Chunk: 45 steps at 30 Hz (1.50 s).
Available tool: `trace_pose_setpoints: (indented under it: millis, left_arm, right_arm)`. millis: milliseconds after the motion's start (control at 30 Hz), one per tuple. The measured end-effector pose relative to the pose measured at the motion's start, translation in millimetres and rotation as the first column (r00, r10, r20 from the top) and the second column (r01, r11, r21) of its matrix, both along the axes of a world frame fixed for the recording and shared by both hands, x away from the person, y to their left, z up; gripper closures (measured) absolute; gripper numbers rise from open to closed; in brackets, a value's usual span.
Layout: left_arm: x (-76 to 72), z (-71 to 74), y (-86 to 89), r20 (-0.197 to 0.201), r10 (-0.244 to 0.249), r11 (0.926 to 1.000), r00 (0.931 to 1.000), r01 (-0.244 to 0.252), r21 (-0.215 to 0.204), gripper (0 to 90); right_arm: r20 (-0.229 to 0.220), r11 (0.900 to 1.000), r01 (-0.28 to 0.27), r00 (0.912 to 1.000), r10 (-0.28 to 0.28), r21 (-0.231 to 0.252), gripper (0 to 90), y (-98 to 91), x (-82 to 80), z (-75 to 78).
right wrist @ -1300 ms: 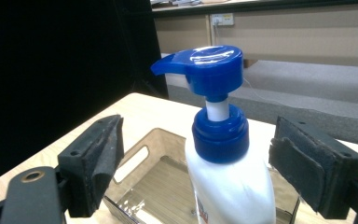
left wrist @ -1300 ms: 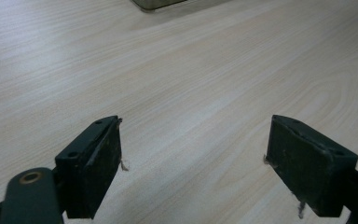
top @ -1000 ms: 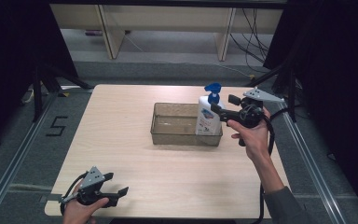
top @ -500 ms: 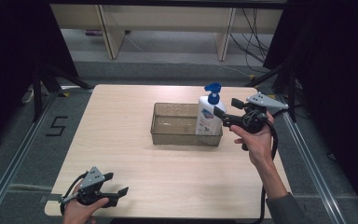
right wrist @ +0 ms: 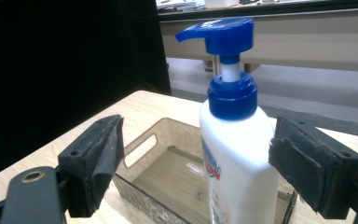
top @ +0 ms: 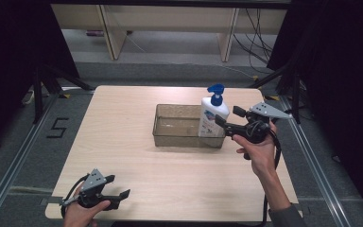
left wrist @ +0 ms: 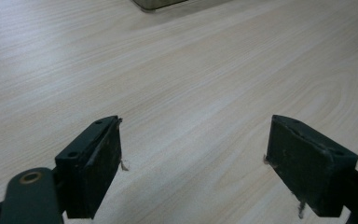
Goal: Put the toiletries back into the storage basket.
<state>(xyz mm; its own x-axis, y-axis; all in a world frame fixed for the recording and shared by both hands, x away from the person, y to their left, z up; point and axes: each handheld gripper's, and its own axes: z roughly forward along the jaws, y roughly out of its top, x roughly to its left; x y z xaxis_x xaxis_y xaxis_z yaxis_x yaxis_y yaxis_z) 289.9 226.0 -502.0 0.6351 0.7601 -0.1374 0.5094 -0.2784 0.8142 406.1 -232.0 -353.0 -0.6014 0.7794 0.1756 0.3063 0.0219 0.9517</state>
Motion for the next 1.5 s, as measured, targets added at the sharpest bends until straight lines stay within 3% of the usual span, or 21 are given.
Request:
trace_pose_setpoints:
  millis: [300,467,867,1267,1333,1500]
  left_arm:
    - [0.0,-0.3,-0.6,0.0,0.001,1.0,1.0,-0.001,-0.002,17.6]
    - [0.0,-0.4,-1.6,0.005,0.002,0.9999,1.0,-0.002,-0.013,17.6]
    - [-0.1,0.7,-1.0,0.002,-0.008,1.0,1.0,0.008,0.003,17.6]
    - [0.0,-0.1,-1.9,0.01,-0.001,1.0,1.0,0.001,-0.005,15.9]
    - [0.1,0.5,-0.6,0.009,-0.005,0.9999,0.9999,0.005,0.012,15.7]
    - [-0.5,-0.2,-1.3,0.01,0.009,0.9999,0.9999,-0.009,-0.007,15.3]
  right_arm:
    - [-0.012,0.9996,-0.024,0.9996,0.025,0.016,17.9,4.7,-8.5,-4.5]
    - [0.011,0.9996,-0.029,0.9995,0.029,0.002,17.9,4.7,-9.0,-5.5]
    - [-0.03,0.9992,-0.037,0.9989,0.037,0.016,17.1,4.0,-14.4,-12.9]
    - [-0.026,0.9984,-0.053,0.9983,0.053,0.019,15.5,-1.0,-19.6,-20.2]
    - [-0.029,0.9983,-0.053,0.9981,0.054,0.025,15.4,-1.8,-20.8,-20.8]
    - [-0.022,0.9978,-0.061,0.9978,0.062,0.026,15.3,-2.3,-23.5,-20.7]
